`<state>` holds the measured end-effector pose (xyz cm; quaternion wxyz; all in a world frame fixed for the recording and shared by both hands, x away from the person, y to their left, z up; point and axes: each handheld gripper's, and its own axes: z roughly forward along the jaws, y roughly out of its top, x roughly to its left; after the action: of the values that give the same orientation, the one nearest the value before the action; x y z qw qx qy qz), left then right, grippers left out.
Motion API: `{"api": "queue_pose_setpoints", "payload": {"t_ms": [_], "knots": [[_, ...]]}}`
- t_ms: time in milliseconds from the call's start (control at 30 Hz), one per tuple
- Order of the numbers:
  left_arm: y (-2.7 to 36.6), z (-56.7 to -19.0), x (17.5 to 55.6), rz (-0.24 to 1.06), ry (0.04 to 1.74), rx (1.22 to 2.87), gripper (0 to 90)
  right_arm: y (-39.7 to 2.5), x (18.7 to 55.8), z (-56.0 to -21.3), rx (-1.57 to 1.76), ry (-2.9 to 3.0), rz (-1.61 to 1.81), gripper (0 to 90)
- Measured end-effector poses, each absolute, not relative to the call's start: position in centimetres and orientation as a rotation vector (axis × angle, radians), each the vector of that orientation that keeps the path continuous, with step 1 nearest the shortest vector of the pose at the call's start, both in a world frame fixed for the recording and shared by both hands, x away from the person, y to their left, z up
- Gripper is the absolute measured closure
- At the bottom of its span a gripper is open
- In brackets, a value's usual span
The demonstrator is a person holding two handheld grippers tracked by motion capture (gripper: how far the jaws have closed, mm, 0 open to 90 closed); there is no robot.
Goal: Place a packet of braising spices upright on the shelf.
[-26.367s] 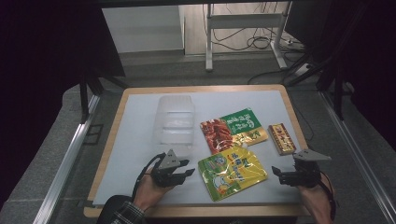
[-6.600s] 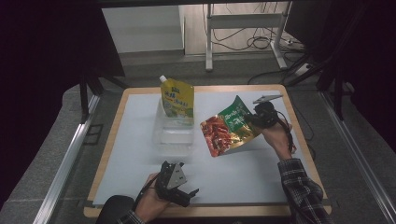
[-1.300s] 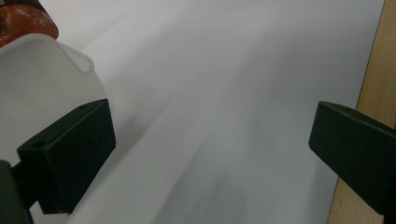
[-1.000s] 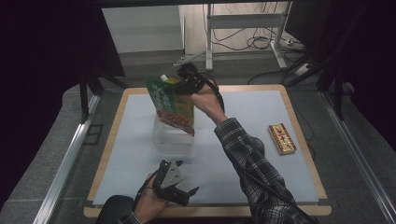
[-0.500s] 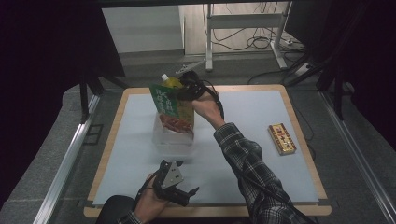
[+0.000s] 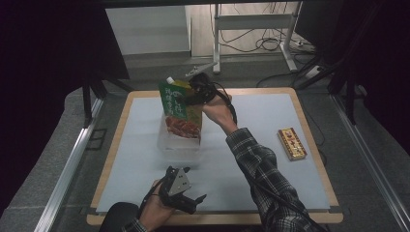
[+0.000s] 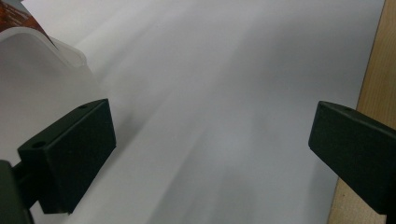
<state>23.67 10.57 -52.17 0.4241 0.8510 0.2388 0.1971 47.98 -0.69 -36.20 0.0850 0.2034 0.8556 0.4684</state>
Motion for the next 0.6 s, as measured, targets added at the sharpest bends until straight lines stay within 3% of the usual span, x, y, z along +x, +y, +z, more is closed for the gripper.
{"api": "queue_pose_setpoints", "payload": {"t_ms": [233, 600], "knots": [[10.4, -52.3, 23.6, 0.492, 0.591, 2.142, 0.4, -1.7, 47.8, -36.6, 0.641, 2.568, 1.354, 35.0], [10.4, -52.3, 23.7, 0.487, 0.594, 2.138, 0.5, -2.7, 47.4, -37.6, 0.658, 2.582, 1.294, 25.1]]}}
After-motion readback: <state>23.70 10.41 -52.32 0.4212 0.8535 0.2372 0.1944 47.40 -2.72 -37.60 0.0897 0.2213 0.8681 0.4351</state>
